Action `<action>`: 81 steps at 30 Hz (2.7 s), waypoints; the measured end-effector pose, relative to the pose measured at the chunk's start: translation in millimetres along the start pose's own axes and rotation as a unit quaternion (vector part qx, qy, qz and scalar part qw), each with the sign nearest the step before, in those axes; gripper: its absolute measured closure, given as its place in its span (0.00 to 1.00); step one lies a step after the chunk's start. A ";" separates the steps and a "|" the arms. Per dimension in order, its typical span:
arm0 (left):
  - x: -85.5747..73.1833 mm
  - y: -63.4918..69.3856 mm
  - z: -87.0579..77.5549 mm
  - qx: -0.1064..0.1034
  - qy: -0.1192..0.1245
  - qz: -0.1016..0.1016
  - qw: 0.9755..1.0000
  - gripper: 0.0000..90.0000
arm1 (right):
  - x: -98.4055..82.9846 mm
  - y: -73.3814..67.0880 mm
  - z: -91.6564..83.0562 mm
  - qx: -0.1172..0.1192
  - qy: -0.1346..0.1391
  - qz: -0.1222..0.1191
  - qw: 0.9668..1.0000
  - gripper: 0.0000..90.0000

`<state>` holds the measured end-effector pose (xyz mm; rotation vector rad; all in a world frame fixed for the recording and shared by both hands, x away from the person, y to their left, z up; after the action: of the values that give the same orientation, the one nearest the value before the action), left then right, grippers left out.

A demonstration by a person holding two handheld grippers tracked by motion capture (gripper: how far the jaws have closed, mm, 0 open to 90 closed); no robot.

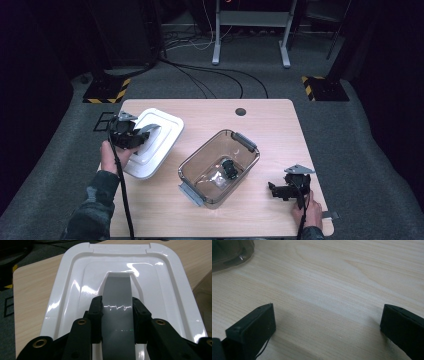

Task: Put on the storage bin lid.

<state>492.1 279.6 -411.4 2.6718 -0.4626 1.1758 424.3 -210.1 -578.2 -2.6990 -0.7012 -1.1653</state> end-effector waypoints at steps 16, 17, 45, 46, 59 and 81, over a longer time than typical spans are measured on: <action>18.2 28.6 -16.5 -0.017 0.004 0.036 0.999 0.74 | 0.1 0.0 0.1 -0.001 0.000 0.000 1.000 0.00; 19.2 30.5 -17.2 -0.020 0.003 0.039 0.999 0.74 | 0.2 0.0 0.1 -0.001 0.000 0.000 1.000 0.00; 34.1 78.1 -29.9 -0.066 0.005 0.067 0.996 0.74 | 0.0 0.4 0.1 -0.001 -0.001 -0.002 1.000 0.00; 34.6 80.1 -29.5 -0.067 0.007 0.065 0.996 0.74 | 0.0 0.5 0.1 -0.001 -0.001 -0.003 1.000 0.00; 33.0 108.9 -26.1 -0.086 0.000 0.069 0.994 0.74 | 0.0 0.5 0.1 -0.001 -0.001 -0.003 1.000 0.00; 28.9 151.1 -16.0 -0.122 -0.003 0.082 0.989 0.74 | 0.0 0.5 0.2 0.000 0.000 -0.003 1.000 0.00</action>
<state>446.0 137.1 -372.7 2.4668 -0.7863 1.0726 424.7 -210.5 -578.2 -2.6998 -0.7091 -1.1664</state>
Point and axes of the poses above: each handheld gripper's, and its own axes: z roughly forward along the jaws, x roughly out of its top, y roughly to its right, the point moved 7 cm from there along z, roughly forward along the jaws, and after that the axes turned 6 degrees about -z, right-handed, at the moved point
